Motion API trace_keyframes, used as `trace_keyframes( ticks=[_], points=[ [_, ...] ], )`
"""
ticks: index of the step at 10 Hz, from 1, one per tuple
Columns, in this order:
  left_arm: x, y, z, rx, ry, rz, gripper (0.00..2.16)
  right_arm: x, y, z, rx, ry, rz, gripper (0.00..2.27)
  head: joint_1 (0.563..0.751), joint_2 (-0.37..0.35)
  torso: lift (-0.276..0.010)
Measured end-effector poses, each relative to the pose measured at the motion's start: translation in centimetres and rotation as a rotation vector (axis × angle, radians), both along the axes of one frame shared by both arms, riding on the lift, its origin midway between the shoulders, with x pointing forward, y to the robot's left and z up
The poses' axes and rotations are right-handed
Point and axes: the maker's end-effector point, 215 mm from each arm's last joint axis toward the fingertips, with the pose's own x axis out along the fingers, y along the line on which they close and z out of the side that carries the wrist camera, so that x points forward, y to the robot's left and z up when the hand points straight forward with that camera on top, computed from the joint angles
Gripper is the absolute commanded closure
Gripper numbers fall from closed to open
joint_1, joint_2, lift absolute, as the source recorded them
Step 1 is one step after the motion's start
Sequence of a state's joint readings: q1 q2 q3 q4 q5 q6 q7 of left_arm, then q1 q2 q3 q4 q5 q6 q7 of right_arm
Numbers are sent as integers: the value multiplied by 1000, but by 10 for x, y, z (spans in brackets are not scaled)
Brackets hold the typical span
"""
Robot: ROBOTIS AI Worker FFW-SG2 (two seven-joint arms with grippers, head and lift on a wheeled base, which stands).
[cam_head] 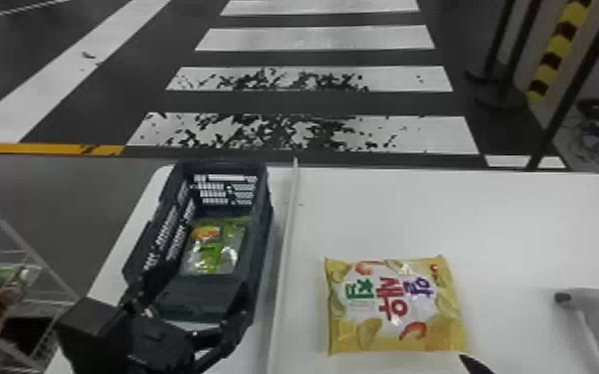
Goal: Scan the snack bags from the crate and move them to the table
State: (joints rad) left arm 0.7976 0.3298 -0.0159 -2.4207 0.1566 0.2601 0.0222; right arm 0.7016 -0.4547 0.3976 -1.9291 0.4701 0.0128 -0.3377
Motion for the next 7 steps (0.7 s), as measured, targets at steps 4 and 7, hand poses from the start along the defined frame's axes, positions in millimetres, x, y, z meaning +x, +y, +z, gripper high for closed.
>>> trace_keyframes(
  ticks=[4, 7],
  points=[
    [0, -1, 0, -2, 1, -2, 39, 1, -14, -9, -93, -6, 19, 120, 695, 86, -95],
    [-1, -2, -4, -8, 9, -3, 39, 9, -8, -6, -38, 15, 25, 120, 695, 91, -95]
  ],
)
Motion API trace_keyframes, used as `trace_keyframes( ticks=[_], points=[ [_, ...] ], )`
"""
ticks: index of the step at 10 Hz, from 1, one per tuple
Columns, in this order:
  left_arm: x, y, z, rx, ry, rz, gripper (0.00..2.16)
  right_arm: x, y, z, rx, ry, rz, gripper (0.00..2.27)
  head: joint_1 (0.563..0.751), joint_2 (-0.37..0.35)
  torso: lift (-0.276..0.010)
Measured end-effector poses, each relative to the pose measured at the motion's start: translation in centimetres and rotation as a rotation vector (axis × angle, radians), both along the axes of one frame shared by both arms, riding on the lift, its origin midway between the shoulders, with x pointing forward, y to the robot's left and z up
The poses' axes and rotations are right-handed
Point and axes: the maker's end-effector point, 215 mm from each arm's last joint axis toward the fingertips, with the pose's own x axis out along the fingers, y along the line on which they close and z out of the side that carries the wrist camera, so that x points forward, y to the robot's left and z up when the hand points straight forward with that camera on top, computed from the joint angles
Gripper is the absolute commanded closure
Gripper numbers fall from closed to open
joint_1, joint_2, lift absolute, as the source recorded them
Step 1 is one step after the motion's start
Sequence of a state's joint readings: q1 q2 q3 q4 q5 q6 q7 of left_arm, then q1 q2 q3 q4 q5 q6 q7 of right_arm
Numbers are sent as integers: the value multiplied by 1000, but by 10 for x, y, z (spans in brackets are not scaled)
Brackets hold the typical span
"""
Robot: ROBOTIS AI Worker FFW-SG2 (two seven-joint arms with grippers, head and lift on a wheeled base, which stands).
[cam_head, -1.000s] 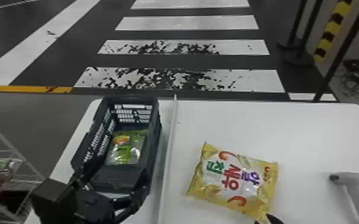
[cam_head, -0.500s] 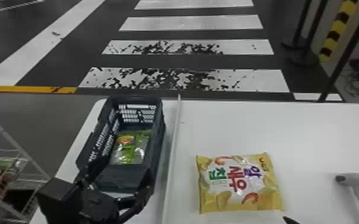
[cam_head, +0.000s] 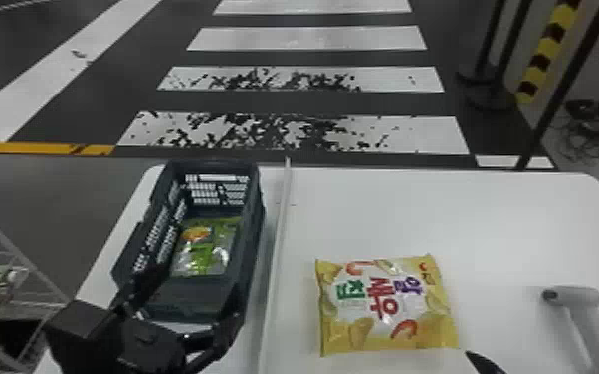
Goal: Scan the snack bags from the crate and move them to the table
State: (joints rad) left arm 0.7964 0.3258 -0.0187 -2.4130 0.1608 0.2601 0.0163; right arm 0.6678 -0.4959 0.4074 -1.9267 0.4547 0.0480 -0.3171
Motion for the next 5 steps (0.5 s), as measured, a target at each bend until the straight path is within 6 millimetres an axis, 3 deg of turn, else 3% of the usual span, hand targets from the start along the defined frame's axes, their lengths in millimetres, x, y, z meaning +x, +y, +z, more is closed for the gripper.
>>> trace_keyframes(
  ticks=[3, 5],
  points=[
    [1, 1, -6, -3, 7, 7, 39, 3, 33, 5, 67, 17, 8, 124, 695, 144, -95],
    [4, 12, -22, 4, 28, 25, 43, 3, 41, 5, 78, 26, 0, 124, 695, 178, -95]
  ],
)
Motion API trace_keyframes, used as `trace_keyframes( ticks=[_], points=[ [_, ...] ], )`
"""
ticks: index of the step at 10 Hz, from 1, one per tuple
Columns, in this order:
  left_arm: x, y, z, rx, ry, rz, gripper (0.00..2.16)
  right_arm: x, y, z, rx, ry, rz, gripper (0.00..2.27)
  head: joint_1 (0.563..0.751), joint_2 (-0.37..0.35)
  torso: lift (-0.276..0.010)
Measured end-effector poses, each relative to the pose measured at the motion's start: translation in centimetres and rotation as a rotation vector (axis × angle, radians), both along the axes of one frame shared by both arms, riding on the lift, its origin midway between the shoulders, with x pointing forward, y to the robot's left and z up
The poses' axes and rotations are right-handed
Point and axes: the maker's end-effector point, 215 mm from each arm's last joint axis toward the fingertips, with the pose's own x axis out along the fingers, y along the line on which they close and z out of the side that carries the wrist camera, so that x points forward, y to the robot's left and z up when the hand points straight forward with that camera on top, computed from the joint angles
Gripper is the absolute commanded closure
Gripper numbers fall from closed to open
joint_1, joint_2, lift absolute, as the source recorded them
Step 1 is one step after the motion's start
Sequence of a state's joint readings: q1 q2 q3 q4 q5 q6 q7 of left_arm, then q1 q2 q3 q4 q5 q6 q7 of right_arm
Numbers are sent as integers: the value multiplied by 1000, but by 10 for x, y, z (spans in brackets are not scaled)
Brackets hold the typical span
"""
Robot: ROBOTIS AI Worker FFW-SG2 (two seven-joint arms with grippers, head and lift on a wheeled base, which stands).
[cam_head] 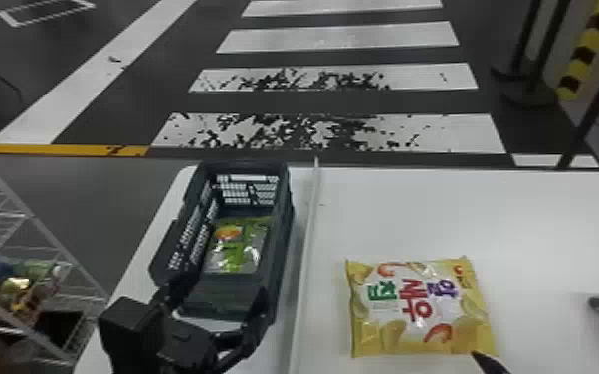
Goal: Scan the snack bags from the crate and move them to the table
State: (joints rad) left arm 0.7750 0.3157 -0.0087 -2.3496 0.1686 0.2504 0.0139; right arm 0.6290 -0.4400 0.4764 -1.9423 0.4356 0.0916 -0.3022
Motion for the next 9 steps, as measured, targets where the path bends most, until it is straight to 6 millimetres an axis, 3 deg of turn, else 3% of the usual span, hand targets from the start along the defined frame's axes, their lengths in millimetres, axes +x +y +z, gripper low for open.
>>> trace_keyframes(
  ticks=[2, 6, 9],
  points=[
    [-2, 20, -15, -16, 24, 27, 46, 3, 5, 3, -3, 5, 1, 124, 695, 213, -95],
    [-15, 71, -11, -34, 24, 97, 70, 5, 33, 3, 10, 27, 22, 124, 695, 342, -95],
    [-21, 79, -2, -40, 16, 108, 70, 11, 54, -12, -11, 54, 61, 124, 695, 350, -95]
  ],
)
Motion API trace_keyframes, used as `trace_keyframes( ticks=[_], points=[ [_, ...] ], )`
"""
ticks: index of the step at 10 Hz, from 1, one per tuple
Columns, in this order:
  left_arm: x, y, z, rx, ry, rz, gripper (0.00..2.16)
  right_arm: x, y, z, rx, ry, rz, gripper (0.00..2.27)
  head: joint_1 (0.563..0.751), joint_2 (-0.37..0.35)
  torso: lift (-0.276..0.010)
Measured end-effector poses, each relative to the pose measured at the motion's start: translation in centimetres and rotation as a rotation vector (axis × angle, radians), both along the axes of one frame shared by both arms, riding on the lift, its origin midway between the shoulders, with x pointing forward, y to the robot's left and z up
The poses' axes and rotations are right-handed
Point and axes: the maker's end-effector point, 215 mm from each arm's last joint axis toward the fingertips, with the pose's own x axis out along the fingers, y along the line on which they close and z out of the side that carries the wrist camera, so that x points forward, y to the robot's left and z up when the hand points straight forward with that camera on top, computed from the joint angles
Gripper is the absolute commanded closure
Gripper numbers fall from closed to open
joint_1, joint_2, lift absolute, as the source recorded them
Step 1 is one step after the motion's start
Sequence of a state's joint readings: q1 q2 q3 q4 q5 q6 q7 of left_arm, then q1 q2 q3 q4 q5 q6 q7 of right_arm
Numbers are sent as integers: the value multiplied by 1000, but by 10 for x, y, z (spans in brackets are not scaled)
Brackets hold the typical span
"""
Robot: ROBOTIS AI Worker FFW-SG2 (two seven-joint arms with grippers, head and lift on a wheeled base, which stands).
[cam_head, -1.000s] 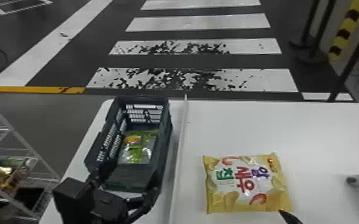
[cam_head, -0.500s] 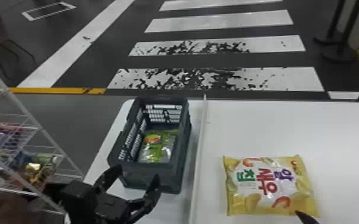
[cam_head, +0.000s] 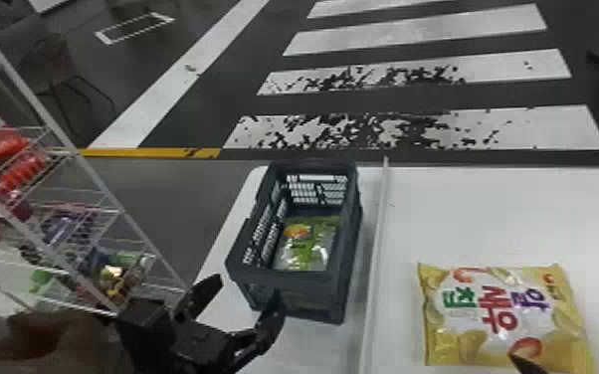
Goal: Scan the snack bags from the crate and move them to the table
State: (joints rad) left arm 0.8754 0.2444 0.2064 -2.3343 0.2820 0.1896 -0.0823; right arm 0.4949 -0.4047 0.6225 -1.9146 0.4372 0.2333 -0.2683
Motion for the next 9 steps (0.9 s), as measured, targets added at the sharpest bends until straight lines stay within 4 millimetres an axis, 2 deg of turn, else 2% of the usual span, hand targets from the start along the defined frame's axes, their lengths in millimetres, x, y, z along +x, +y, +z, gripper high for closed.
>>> trace_keyframes(
  ticks=[4, 9],
  points=[
    [-2, -3, 2, -6, 0, -4, 80, 20, 6, -28, -45, 29, 27, 124, 695, 350, -95],
    [-1, -1, -5, -8, 7, -2, 83, 37, 24, -26, -64, 34, 19, 124, 695, 350, -95]
  ],
)
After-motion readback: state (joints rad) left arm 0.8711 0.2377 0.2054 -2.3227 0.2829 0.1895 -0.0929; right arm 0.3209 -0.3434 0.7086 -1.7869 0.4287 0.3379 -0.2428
